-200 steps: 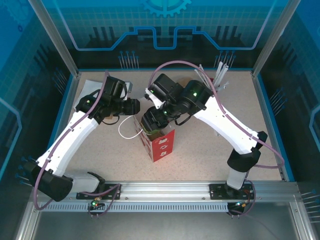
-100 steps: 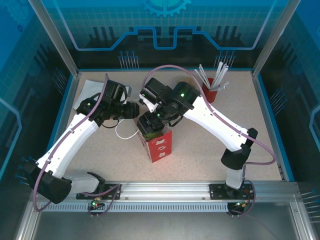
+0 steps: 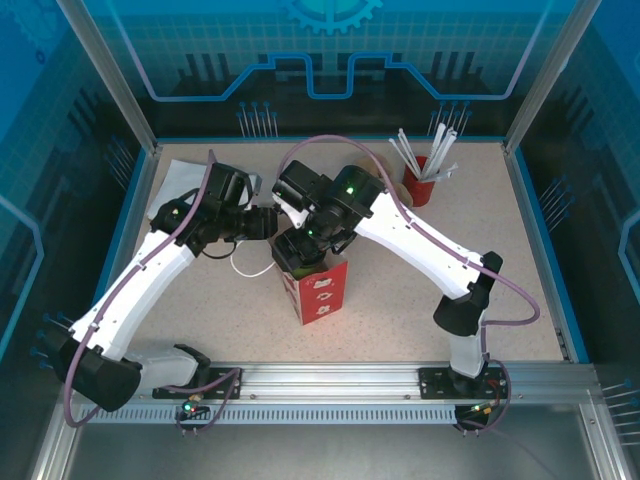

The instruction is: Pack the takeout coffee

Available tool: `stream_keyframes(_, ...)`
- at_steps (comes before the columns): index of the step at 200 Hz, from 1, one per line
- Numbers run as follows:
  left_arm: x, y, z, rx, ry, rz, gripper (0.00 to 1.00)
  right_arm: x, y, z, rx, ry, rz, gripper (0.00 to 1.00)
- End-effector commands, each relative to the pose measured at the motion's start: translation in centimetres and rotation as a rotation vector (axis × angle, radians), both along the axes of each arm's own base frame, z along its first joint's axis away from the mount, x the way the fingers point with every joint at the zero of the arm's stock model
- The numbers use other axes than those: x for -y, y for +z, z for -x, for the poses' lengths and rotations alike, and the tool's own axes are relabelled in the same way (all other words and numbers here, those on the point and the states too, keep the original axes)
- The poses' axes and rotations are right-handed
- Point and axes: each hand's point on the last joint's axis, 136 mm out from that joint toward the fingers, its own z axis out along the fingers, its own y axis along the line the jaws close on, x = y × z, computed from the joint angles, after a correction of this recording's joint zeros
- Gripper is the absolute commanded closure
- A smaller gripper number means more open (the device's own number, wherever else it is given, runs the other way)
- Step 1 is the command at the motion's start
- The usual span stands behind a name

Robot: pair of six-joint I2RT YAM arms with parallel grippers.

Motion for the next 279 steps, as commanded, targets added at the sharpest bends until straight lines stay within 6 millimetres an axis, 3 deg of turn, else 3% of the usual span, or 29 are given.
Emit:
stream_keyframes(1, -0.7, 0.1, 0.4, 0.013, 0.031, 0.002, 0.53, 0.8, -0.6, 0.1, 0.013, 0.015, 0.073, 0.20)
stream_keyframes(40, -1.1, -0.4, 0.8, 0.004, 0.042, -0.005, 0.53, 1.7, -1.2, -0.1, 0.009, 0.009, 0.119, 0.19)
stream_keyframes(100, -0.3, 0.5, 0.5, 0.017, 0.049, 0.055, 0.54, -1.3, 1.9, 0.7, 0.021, 0.055, -0.033, 0.20)
stream_keyframes(179, -0.1, 0.5, 0.6, 0.009, 0.050, 0.073, 0.54, -3.1, 0.0, 0.4, -0.017, 0.076, -0.031, 0.20)
stream_keyframes(279, -0.7, -0.1, 0.7, 0.004, 0.063, 0.040, 0.53, 1.2, -1.2, -0.5, 0.047, 0.031, 0.179, 0.20)
